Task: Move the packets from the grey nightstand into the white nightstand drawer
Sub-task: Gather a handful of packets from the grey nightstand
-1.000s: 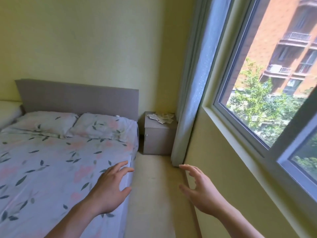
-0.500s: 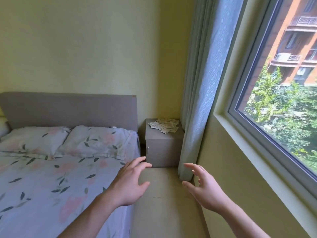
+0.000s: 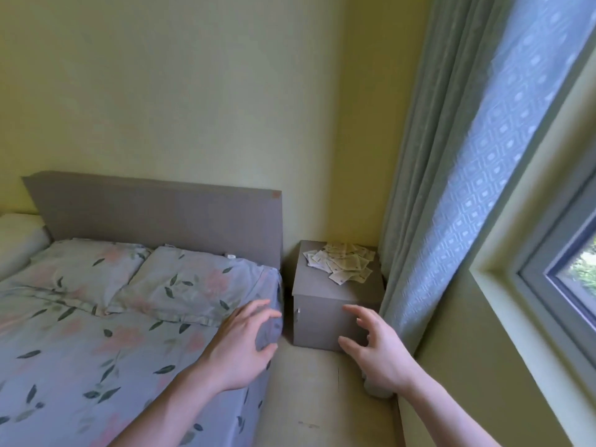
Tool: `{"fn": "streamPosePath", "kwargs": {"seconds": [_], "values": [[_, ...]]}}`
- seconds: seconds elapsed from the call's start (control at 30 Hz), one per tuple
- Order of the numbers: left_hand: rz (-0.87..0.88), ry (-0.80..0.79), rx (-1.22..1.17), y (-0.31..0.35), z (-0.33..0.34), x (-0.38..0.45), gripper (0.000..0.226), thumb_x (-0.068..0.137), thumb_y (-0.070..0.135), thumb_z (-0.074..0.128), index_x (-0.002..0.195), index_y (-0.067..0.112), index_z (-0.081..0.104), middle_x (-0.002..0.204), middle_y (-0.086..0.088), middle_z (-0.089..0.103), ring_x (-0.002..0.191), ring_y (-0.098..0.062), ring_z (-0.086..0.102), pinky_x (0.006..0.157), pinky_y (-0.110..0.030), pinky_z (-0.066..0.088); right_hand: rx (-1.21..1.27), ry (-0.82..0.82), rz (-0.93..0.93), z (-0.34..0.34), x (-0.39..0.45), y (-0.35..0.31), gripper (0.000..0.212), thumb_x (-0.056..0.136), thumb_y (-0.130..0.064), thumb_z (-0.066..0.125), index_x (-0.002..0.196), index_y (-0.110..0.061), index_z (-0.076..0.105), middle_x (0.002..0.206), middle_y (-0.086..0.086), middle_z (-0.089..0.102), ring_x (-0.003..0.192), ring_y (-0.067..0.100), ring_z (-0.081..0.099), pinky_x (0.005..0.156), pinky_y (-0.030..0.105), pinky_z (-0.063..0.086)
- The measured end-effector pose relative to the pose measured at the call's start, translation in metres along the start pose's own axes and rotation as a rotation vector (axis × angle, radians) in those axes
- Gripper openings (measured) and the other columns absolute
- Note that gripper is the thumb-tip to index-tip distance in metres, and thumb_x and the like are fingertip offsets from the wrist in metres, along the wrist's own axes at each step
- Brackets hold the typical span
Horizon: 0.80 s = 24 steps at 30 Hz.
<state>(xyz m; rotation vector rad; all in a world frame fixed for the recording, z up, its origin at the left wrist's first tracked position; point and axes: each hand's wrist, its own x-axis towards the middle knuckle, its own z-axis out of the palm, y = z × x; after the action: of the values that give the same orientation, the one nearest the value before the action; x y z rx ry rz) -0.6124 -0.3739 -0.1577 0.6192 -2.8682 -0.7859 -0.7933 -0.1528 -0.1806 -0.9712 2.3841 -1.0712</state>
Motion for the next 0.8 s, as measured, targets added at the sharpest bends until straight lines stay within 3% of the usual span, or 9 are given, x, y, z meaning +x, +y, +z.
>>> {"fn": "streamPosePath", "kwargs": {"seconds": [0.53,0.8], "values": [[-0.047,-0.100,0.005,-0.066,0.054,0.330,0.052,0.092,0.033,0.068,0.141,0.034,0.052,0.155,0.018,0.034,0.143,-0.007,0.035,0.115,-0.020,0.026,-0.085,-0.044,0.164,-0.062,0.278,0.110,0.058,0.090,-0.029,0.071,0.144,-0.033,0.051,0.135,-0.016,0.050,0.127,0.003,0.047,0.105,0.015,0.034],[-0.048,-0.308,-0.051,-0.051,0.120,0.487,0.051,0.090,0.035,0.065,0.139,0.031,0.053,0.147,0.017,0.041,0.138,-0.007,0.041,0.117,-0.027,0.032,0.042,-0.073,0.357,-0.091,0.395,0.182,0.059,0.090,-0.033,0.072,0.144,-0.035,0.048,0.134,-0.009,0.053,0.127,0.008,0.047,0.111,0.031,0.042]]}}
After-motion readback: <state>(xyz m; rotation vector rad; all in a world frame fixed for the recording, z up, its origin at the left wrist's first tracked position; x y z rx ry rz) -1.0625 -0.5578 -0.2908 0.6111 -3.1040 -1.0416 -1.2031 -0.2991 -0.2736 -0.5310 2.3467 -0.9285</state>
